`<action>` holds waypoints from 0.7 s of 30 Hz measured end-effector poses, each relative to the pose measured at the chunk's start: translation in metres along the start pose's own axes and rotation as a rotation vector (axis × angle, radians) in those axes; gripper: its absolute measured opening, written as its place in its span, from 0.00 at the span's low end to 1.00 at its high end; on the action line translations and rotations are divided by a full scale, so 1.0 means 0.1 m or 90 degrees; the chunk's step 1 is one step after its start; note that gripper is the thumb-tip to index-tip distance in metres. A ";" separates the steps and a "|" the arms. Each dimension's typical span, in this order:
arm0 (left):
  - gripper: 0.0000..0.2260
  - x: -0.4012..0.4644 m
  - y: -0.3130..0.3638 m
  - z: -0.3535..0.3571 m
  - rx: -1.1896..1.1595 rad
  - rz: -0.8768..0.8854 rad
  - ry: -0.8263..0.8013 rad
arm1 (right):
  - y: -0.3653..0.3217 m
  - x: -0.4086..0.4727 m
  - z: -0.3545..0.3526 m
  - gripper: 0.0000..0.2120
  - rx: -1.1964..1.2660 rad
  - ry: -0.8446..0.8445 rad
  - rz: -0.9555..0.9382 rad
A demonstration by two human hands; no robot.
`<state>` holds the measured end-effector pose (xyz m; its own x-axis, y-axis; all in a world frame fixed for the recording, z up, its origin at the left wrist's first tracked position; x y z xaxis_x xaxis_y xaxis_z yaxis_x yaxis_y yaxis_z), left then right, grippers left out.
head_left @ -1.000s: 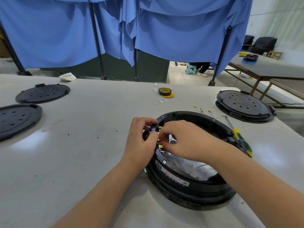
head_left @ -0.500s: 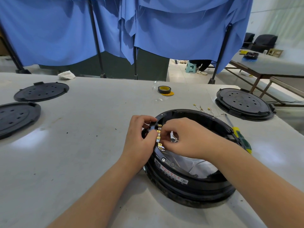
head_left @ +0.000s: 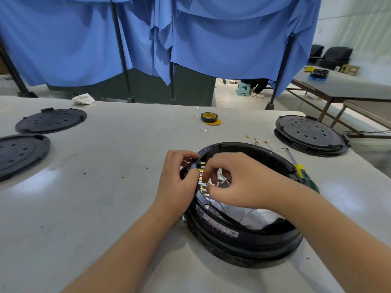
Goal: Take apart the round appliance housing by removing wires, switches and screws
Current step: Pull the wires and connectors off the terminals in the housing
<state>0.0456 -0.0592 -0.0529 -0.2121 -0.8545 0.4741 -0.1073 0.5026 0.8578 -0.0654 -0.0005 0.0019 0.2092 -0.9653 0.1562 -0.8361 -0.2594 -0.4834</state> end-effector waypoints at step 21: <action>0.12 0.00 -0.02 0.00 -0.002 -0.001 0.002 | -0.04 -0.01 0.18 0.08 -0.190 -0.022 -0.030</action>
<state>0.0459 -0.0606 -0.0547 -0.2091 -0.8556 0.4736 -0.1048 0.5011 0.8590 -0.0533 0.0014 -0.0125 0.2635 -0.9544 0.1402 -0.9364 -0.2880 -0.2007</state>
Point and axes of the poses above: each hand's wrist, its own x-axis towards the middle knuckle, its own z-axis out of the palm, y = z × x, the point moved 6 cm from there along x, towards the middle knuckle, and after that the axes turned 3 degrees about z, right-handed, at the moved point
